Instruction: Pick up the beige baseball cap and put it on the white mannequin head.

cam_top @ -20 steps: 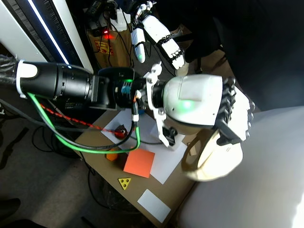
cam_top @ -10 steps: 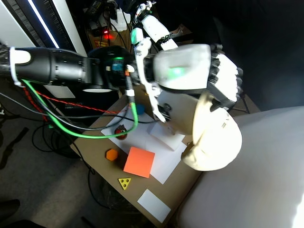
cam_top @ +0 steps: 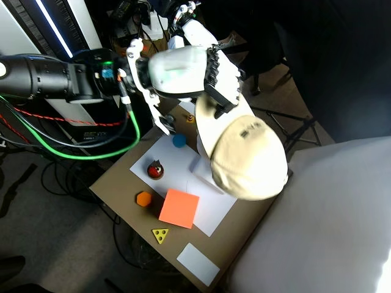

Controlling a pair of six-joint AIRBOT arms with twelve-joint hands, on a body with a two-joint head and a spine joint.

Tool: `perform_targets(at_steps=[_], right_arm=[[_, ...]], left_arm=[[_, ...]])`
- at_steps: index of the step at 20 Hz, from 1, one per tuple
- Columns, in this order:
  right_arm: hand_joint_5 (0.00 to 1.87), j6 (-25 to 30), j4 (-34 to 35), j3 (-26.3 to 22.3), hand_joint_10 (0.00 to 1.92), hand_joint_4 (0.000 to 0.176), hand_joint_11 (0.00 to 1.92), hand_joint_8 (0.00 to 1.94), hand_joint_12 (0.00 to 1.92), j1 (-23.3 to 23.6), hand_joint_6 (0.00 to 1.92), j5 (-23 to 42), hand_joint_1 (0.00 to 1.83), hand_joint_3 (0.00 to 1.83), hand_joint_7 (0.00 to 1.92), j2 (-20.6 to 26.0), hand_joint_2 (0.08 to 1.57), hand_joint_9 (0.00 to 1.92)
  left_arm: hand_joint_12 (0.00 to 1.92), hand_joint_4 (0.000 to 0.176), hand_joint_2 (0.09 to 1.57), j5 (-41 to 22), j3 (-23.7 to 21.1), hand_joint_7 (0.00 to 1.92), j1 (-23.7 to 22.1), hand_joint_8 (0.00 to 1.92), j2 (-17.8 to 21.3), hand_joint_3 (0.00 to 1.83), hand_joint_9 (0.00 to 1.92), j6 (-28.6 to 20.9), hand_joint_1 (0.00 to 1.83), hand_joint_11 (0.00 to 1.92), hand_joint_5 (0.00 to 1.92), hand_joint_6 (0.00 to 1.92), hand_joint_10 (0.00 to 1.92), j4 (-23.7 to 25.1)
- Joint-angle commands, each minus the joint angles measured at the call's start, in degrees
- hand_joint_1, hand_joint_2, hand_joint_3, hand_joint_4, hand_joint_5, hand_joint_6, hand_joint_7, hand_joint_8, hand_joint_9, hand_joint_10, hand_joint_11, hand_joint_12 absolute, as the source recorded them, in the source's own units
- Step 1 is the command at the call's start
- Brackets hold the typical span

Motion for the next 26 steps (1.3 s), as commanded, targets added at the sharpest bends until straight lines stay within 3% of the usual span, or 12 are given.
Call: perform_targets(at_steps=[1, 5, 8, 9, 13, 26], right_arm=[[0.81, -0.29, -3.22, -0.41, 1.35, 0.000, 0.93, 0.99, 1.40, 0.03, 1.02, 3.96, 1.37, 0.00, 0.96, -0.26, 1.14, 0.92], [0.80, 0.05, -3.20, -0.29, 1.35, 0.000, 0.93, 0.99, 1.40, -0.38, 1.03, 0.70, 1.37, 0.00, 0.96, -0.41, 1.14, 0.93], [0.81, 0.44, -2.42, 0.17, 1.34, 0.000, 0.93, 1.02, 1.39, -1.50, 1.02, -1.15, 1.37, 0.00, 0.94, -0.57, 1.14, 0.94], [0.80, 0.26, -2.20, 0.12, 1.34, 0.000, 0.93, 1.02, 1.39, -2.25, 1.02, -0.66, 1.37, 0.00, 0.95, -0.53, 1.14, 0.93], [0.80, 0.04, -2.12, -0.19, 1.34, 0.000, 0.91, 1.02, 1.38, -4.88, 1.02, 0.51, 1.37, 0.00, 0.95, -0.28, 1.14, 0.93], [0.80, 0.57, 1.32, -0.61, 1.35, 0.000, 0.92, 1.02, 1.39, -8.71, 1.02, 4.16, 1.37, 0.00, 0.94, -0.16, 1.15, 0.93]], left_arm=[[0.38, 0.000, 1.11, -6.31, 1.05, 0.09, -0.63, 0.00, 0.38, 0.00, 0.06, -1.28, 0.05, 0.00, 0.10, 0.01, 0.00, 3.12], [0.38, 0.000, 1.12, -6.31, 2.95, 0.10, -1.23, 0.01, 1.06, 0.00, 0.07, -2.59, 0.05, 0.00, 0.10, 0.00, 0.00, 2.37], [0.38, 0.000, 1.12, -6.31, 1.93, 0.09, 0.21, 0.00, 1.89, 0.00, 0.07, -1.95, 0.05, 0.00, 0.10, 0.00, 0.00, 1.55], [0.38, 0.000, 1.12, -6.31, 0.80, 0.09, 1.11, 0.00, 2.18, 0.00, 0.07, -1.79, 0.05, 0.00, 0.10, 0.00, 0.00, 0.03], [0.37, 0.000, 1.14, -6.31, 0.06, 0.08, 2.90, 0.00, 3.24, 0.01, 0.07, -1.95, 0.02, 0.00, 0.09, 0.00, 0.00, 1.32], [0.37, 0.000, 1.14, -6.28, 1.47, 0.07, -0.24, 0.00, 5.00, 0.00, 0.07, -2.64, 0.01, 0.00, 0.08, 0.00, 0.00, 0.35]])
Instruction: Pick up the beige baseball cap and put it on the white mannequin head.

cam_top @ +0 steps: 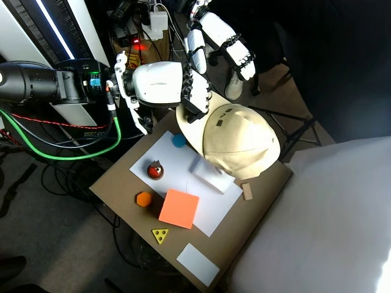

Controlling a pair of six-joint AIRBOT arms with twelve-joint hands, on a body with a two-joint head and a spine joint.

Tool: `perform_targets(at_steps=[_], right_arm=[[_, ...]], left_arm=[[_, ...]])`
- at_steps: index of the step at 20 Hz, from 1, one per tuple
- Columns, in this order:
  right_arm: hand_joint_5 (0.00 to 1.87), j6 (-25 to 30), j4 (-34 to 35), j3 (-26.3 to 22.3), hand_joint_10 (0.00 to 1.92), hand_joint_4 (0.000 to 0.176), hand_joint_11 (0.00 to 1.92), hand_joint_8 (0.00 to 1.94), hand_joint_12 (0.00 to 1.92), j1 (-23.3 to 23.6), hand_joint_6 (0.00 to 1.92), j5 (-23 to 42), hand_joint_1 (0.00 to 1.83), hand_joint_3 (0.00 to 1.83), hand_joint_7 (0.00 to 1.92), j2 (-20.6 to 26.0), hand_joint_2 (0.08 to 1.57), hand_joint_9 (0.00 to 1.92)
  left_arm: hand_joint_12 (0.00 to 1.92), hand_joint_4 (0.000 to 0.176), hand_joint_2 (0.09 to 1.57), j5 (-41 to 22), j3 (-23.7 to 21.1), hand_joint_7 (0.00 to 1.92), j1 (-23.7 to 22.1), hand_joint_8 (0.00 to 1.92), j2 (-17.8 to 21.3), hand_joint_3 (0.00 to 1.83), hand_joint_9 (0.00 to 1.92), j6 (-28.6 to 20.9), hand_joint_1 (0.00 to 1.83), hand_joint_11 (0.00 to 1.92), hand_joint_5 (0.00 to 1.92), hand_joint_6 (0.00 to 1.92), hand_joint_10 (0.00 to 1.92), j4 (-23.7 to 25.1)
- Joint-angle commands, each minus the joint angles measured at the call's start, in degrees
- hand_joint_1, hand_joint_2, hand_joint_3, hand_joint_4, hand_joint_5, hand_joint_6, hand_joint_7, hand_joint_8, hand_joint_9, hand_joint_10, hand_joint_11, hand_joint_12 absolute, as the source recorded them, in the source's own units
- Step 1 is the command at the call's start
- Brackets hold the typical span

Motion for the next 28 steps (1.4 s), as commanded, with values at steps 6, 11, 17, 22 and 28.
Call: perform_targets(at_steps=[6, 11, 17, 22, 28], right_arm=[[0.80, -1.97, -0.35, -1.18, 1.35, 0.000, 0.93, 1.02, 1.39, -1.18, 1.02, 5.60, 1.37, 0.00, 0.94, 0.54, 1.15, 0.93], [0.79, -2.67, -0.36, -1.56, 1.36, 0.000, 0.93, 1.04, 1.39, -1.34, 1.02, 5.57, 1.37, 0.00, 0.94, 0.55, 1.15, 0.92], [0.67, -3.59, -0.81, -1.84, 0.27, 0.000, 0.41, 0.08, 1.23, -1.17, 0.09, 5.78, 0.94, 0.00, 0.69, 0.66, 1.12, 0.58], [0.28, -4.51, -2.29, -2.09, 0.00, 0.021, 0.00, 0.00, 0.91, -1.39, 0.00, 6.80, 0.58, 0.00, 0.27, 0.80, 1.08, 0.23], [0.12, -6.04, -0.03, -6.18, 0.00, 0.051, 0.00, 0.00, 0.52, -3.35, 0.00, 3.36, 0.45, 0.00, 0.12, 3.92, 0.99, 0.09]], left_arm=[[0.36, 0.000, 1.13, -3.91, 0.09, 0.07, -2.70, 0.00, -1.18, 0.00, 0.06, 2.43, 0.02, 0.00, 0.06, 0.00, 0.00, 2.28], [0.37, 0.000, 1.13, -3.73, 0.13, 0.07, -3.34, 0.00, -1.55, 0.00, 0.06, 3.25, 0.02, 0.00, 0.06, 0.00, 0.00, 2.89], [0.36, 0.000, 1.14, -3.75, 0.25, 0.06, -3.60, 0.00, -1.61, 0.00, 0.05, 3.05, 0.02, 0.00, 0.06, 0.00, 0.00, 3.28], [0.32, 0.000, 1.13, -4.73, 0.34, 0.05, -3.59, 0.00, -1.54, 0.00, 0.04, 2.48, 0.02, 0.00, 0.07, 0.00, 0.00, 3.04], [0.33, 0.000, 1.14, -5.73, -0.62, 0.06, -3.76, 0.00, -1.14, 0.00, 0.04, 3.45, 0.00, 0.00, 0.08, 0.00, 0.00, 2.85]])
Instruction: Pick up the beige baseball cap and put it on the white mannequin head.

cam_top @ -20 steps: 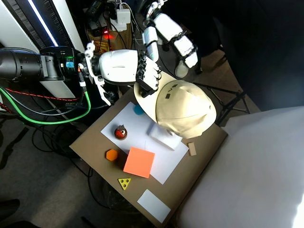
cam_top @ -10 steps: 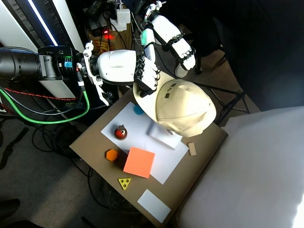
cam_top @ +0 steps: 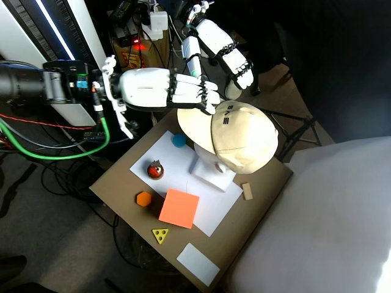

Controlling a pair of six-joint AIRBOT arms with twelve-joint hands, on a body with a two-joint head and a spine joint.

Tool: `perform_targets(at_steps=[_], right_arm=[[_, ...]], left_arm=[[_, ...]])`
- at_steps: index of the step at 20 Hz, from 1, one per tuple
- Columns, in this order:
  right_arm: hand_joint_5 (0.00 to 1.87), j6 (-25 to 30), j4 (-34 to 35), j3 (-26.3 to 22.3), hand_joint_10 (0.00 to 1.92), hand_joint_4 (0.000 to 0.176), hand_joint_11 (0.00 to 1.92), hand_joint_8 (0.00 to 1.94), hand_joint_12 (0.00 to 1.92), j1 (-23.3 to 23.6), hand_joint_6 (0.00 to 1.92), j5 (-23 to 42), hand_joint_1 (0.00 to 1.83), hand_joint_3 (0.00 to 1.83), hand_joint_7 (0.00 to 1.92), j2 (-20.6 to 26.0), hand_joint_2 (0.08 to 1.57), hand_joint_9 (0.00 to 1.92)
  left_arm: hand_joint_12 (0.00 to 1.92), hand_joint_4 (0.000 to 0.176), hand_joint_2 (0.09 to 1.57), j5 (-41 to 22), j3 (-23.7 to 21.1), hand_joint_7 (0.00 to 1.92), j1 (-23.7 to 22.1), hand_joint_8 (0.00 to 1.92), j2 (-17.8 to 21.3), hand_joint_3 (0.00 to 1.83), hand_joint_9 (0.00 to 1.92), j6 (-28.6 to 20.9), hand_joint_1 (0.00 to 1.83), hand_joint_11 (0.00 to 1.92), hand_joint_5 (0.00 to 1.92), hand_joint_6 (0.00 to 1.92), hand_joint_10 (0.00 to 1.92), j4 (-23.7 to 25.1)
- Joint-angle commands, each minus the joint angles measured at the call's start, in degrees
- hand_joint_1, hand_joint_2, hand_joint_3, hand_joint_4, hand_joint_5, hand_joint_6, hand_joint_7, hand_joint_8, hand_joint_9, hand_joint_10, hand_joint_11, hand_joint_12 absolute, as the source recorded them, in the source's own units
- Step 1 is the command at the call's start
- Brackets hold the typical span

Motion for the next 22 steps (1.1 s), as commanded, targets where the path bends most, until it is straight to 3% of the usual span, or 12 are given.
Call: perform_targets(at_steps=[1, 4, 7, 9, 13, 15, 18, 19, 20, 21, 22], right_arm=[[0.09, -0.90, -0.78, -0.96, 0.00, 0.056, 0.00, 0.00, 0.49, 0.08, 0.00, 3.33, 0.42, 0.00, 0.10, 0.42, 0.99, 0.07], [0.04, 0.13, 5.15, -3.90, 0.00, 0.083, 0.00, 0.00, 0.41, -0.57, 0.00, -2.18, 0.36, 0.00, 0.04, 3.44, 0.97, 0.01], [0.03, 0.90, 5.72, -6.03, 0.00, 0.090, 0.00, 0.00, 0.41, -1.03, 0.00, -3.34, 0.35, 0.00, 0.03, 5.97, 0.97, 0.01], [0.03, 1.18, 5.73, -7.07, 0.00, 0.092, 0.00, 0.00, 0.40, -0.58, 0.00, -3.36, 0.35, 0.00, 0.02, 7.44, 0.97, 0.00], [0.04, 4.22, 7.95, -12.59, 0.00, 0.093, 0.00, 0.00, 0.41, 1.86, 0.00, -5.64, 0.35, 0.00, 0.02, 15.48, 0.97, 0.00], [0.04, 6.42, 15.32, -15.89, 0.00, 0.093, 0.00, 0.00, 0.53, 5.46, 0.00, -12.72, 0.35, 0.00, 0.04, 22.07, 0.97, 0.01], [0.31, 5.47, 27.22, -19.12, 0.02, 0.060, 0.00, 0.01, 0.97, 11.98, 0.02, -23.70, 0.40, 0.00, 0.32, 30.90, 0.99, 0.23], [0.45, 1.35, 31.68, -19.95, 0.03, 0.044, 0.08, 0.01, 1.07, 14.16, 0.03, -29.80, 0.45, 0.00, 0.45, 33.70, 0.97, 0.35], [0.61, -3.87, 36.21, -20.68, 0.10, 0.021, 0.28, 0.05, 1.22, 15.70, 0.04, -34.76, 0.51, 0.00, 0.63, 35.86, 0.95, 0.56], [0.78, -7.27, 39.69, -21.26, 0.65, 0.000, 0.50, 0.12, 1.42, 16.51, 0.05, -36.68, 0.59, 0.00, 0.77, 37.21, 0.94, 0.61], [0.87, -11.29, 43.71, -21.90, 1.10, 0.000, 0.60, 0.20, 1.57, 17.37, 0.09, -38.17, 0.64, 0.00, 0.83, 38.61, 0.94, 0.58]], left_arm=[[0.33, 0.000, 1.14, -7.09, -0.28, 0.06, -0.51, 0.00, 0.27, 0.00, 0.04, 0.41, 0.00, 0.00, 0.09, 0.00, 0.00, 3.06], [0.32, 0.000, 1.14, -7.22, -3.99, 0.06, -1.48, 0.00, 2.37, 0.00, 0.04, 5.80, 0.01, 0.00, 0.07, 0.00, 0.00, 1.28], [0.32, 0.000, 1.14, -7.22, -8.88, 0.06, -2.48, 0.00, 5.18, 0.00, 0.04, 10.72, 0.00, 0.00, 0.07, 0.00, 0.00, -1.47], [0.32, 0.000, 1.14, -7.22, -10.61, 0.05, -2.90, 0.00, 6.32, 0.00, 0.04, 11.01, 0.00, 0.00, 0.06, 0.00, 0.00, -1.70], [0.32, 0.000, 1.15, -6.11, -15.60, 0.05, -5.26, 0.00, 9.14, 0.00, 0.04, 15.02, 0.00, 0.00, 0.06, 0.00, 0.00, -3.63], [0.32, 0.000, 1.14, -5.48, -18.11, 0.04, -6.66, 0.00, 10.46, 0.00, 0.04, 16.98, 0.00, 0.00, 0.08, 0.01, 0.00, -4.08], [0.44, 0.004, 1.12, -4.24, -22.36, 0.14, -8.85, 0.01, 12.30, 0.00, 0.14, 21.73, 0.06, 0.00, 0.20, 0.01, 0.01, -5.40], [0.51, 0.019, 1.10, -4.01, -24.24, 0.21, -9.82, 0.01, 12.91, 0.00, 0.20, 23.92, 0.09, 0.00, 0.28, 0.02, 0.01, -6.30], [0.63, 0.024, 1.09, -4.01, -25.79, 0.34, -10.81, 0.00, 13.28, 0.00, 0.32, 25.51, 0.14, 0.01, 0.39, 0.01, 0.01, -7.50], [0.78, 0.000, 1.08, -4.02, -26.90, 0.54, -11.51, 0.03, 13.54, 0.00, 0.51, 26.87, 0.22, 0.12, 0.61, 0.02, 0.05, -8.35], [0.88, 0.000, 1.08, -4.02, -28.35, 0.67, -12.58, 0.06, 13.85, 0.00, 0.63, 28.75, 0.28, 0.23, 0.75, 0.04, 0.08, -9.35]])
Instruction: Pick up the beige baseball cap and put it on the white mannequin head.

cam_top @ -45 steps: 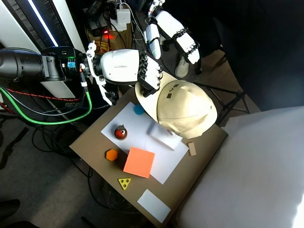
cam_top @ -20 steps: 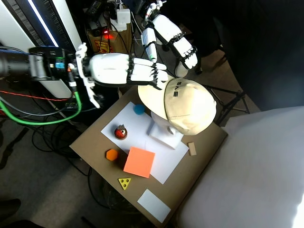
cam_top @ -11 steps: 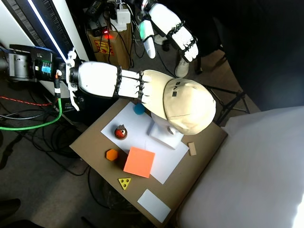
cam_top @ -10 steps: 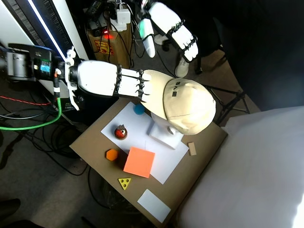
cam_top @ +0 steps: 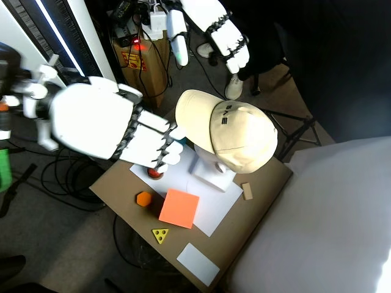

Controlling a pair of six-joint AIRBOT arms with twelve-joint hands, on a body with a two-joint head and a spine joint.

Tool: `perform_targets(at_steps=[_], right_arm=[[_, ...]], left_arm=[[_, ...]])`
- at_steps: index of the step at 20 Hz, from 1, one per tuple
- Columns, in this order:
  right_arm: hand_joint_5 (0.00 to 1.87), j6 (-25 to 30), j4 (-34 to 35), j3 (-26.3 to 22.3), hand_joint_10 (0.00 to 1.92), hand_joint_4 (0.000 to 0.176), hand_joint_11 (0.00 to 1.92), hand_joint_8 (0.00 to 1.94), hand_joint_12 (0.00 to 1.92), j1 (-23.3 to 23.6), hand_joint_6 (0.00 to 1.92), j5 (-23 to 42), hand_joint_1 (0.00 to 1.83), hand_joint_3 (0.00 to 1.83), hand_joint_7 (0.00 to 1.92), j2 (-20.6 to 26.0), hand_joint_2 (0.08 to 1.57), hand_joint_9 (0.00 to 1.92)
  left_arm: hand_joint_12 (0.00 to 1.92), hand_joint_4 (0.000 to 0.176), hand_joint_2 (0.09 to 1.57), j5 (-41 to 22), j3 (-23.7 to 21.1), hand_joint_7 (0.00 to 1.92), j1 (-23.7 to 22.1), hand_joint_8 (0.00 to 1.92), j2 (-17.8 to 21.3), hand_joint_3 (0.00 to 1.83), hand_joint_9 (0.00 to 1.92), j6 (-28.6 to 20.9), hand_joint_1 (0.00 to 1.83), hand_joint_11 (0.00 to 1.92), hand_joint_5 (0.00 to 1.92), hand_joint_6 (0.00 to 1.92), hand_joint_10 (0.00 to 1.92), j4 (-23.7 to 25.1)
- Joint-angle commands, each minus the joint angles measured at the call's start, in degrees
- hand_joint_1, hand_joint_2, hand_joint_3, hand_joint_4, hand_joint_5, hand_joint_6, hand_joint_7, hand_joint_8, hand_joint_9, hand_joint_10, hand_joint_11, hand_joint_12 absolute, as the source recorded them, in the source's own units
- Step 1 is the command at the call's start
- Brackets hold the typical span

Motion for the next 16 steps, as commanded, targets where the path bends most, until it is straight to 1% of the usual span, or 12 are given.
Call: perform_targets(at_steps=[1, 2, 3, 4, 5, 7, 8, 9, 10, 11, 12, 16], right_arm=[[0.89, -3.81, 2.70, -0.77, 1.34, 0.000, 0.67, 0.50, 1.66, 1.44, 0.17, -1.31, 0.66, 0.00, 0.75, 1.25, 0.94, 0.56], [0.76, -5.56, 4.26, -1.06, 1.62, 0.000, 0.84, 1.03, 1.80, 1.71, 0.77, -1.86, 0.71, 0.00, 0.66, 1.91, 0.95, 0.64], [0.65, -8.52, 7.26, -1.84, 1.86, 0.000, 1.17, 1.76, 1.90, 1.88, 1.62, -0.99, 0.82, 0.00, 0.67, 2.93, 0.97, 0.95], [0.66, -8.66, 7.44, -2.38, 1.91, 0.000, 1.34, 1.90, 1.92, 1.72, 1.86, 1.59, 0.88, 0.01, 0.77, 3.41, 0.98, 1.06], [0.75, -8.50, 7.44, -2.37, 1.92, 0.000, 1.40, 1.93, 1.92, 1.84, 1.91, 2.05, 0.91, 0.01, 0.83, 3.31, 1.00, 1.08], [1.06, -8.20, 7.44, -2.31, 1.92, 0.000, 1.74, 1.94, 1.92, 2.01, 1.92, 2.38, 0.99, 0.01, 1.15, 2.45, 1.07, 1.48], [1.19, -7.61, 7.44, -2.31, 1.92, 0.000, 1.85, 1.94, 1.92, 1.90, 1.92, 2.33, 1.01, 0.01, 1.34, 2.24, 1.09, 1.65], [1.25, -6.37, 7.44, -2.32, 1.92, 0.000, 1.89, 1.94, 1.92, 2.16, 1.92, 1.69, 1.01, 0.01, 1.44, 1.92, 1.12, 1.71], [1.30, -5.48, 7.44, -2.33, 1.92, 0.135, 1.91, 1.94, 1.92, 2.38, 1.92, 1.39, 0.98, 0.00, 1.51, 1.84, 1.19, 1.73], [1.32, -4.26, 7.44, -2.32, 1.92, 0.168, 1.92, 1.94, 1.92, 2.55, 1.92, 1.51, 0.96, 0.01, 1.55, 1.77, 1.23, 1.73], [1.33, -3.39, 7.44, -2.32, 1.92, 0.174, 1.91, 1.94, 1.92, 2.65, 1.92, 1.67, 0.93, 0.02, 1.56, 1.64, 1.27, 1.73], [1.33, -2.37, 7.45, -2.33, 1.92, 0.176, 1.92, 1.94, 1.92, 3.14, 1.92, 1.95, 0.94, 0.02, 1.55, 1.19, 1.29, 1.72]], left_arm=[[0.97, 0.000, 1.08, -5.11, -1.28, 0.76, -1.63, 0.10, 0.55, 0.00, 0.72, 1.91, 0.33, 0.30, 0.84, 0.06, 0.14, 2.70], [1.20, 0.000, 1.09, -5.11, -2.20, 0.73, -2.62, 0.62, 0.68, 0.00, 0.69, 3.43, 0.42, 0.48, 0.77, 0.59, 0.75, 2.00], [1.73, 0.000, 1.09, -5.11, -3.91, 0.69, -4.44, 1.48, 0.70, 0.00, 0.72, 6.13, 0.65, 0.71, 0.60, 1.46, 1.64, 0.04], [1.88, 0.000, 1.11, -5.11, -5.74, 0.69, -6.97, 1.83, 0.53, 0.00, 0.79, 8.36, 0.80, 0.89, 0.55, 1.83, 1.87, -3.10], [1.91, 0.000, 1.12, -5.11, -6.47, 0.75, -8.13, 1.90, 0.33, 0.00, 0.85, 9.57, 0.86, 0.96, 0.65, 1.90, 1.91, -4.37], [1.92, 0.000, 1.09, -5.12, -7.27, 1.03, -10.46, 1.92, -0.76, 0.00, 1.06, 11.24, 0.96, 1.17, 1.04, 1.92, 1.92, -5.49], [1.92, 0.000, 1.08, -5.12, -7.29, 1.22, -10.94, 1.92, -1.17, 0.00, 1.24, 11.52, 0.99, 1.33, 1.17, 1.92, 1.92, -5.49], [1.92, 0.000, 1.08, -5.12, -7.26, 1.33, -11.61, 1.92, -1.90, 0.00, 1.35, 11.79, 1.00, 1.42, 1.23, 1.92, 1.92, -5.47], [1.92, 0.000, 1.08, -5.12, -7.26, 1.41, -11.87, 1.92, -2.16, 0.00, 1.43, 11.79, 1.02, 1.50, 1.27, 1.92, 1.92, -5.30], [1.92, 0.000, 1.08, -5.12, -7.27, 1.45, -12.22, 1.92, -2.38, 0.00, 1.47, 11.79, 1.02, 1.55, 1.30, 1.92, 1.92, -4.99], [1.92, 0.000, 1.09, -5.12, -7.27, 1.47, -12.49, 1.92, -2.53, 0.00, 1.50, 11.79, 1.02, 1.60, 1.31, 1.92, 1.92, -4.99], [1.92, 0.000, 1.13, -5.12, -7.27, 1.48, -13.78, 1.92, -2.12, 0.01, 1.52, 10.89, 0.97, 1.64, 1.32, 1.92, 1.92, -4.93]])
